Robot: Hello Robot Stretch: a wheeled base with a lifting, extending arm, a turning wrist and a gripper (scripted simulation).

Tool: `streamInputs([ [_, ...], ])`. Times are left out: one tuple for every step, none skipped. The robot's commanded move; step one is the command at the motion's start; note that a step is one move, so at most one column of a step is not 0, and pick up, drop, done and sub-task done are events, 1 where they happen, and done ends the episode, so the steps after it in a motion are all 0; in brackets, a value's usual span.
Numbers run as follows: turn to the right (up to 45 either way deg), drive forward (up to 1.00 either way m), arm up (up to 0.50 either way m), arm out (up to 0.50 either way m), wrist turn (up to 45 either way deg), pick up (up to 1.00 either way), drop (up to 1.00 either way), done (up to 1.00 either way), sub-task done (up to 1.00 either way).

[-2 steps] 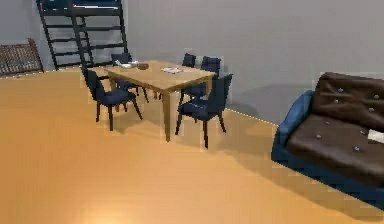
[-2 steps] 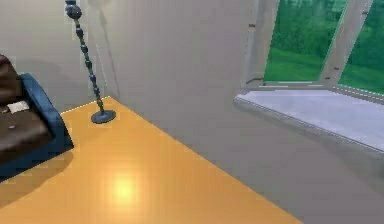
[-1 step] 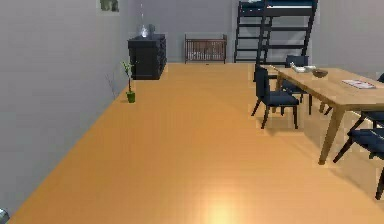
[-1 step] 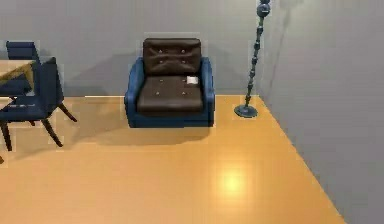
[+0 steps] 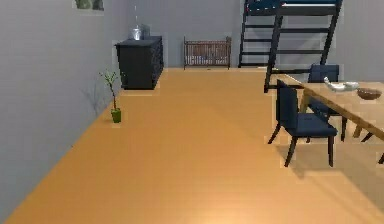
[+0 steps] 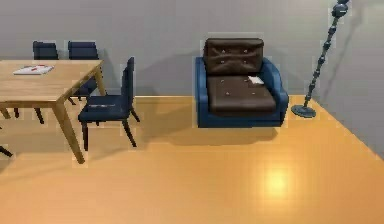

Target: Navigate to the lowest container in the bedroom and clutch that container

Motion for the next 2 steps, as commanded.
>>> streamInputs([
  [-3.0,0.00,0.00,0.00,0.0,0.00,0.00,0.00,0.00],
  [0.0,1.00,0.00,0.00,0.0,0.00,0.00,0.00,0.00],
])
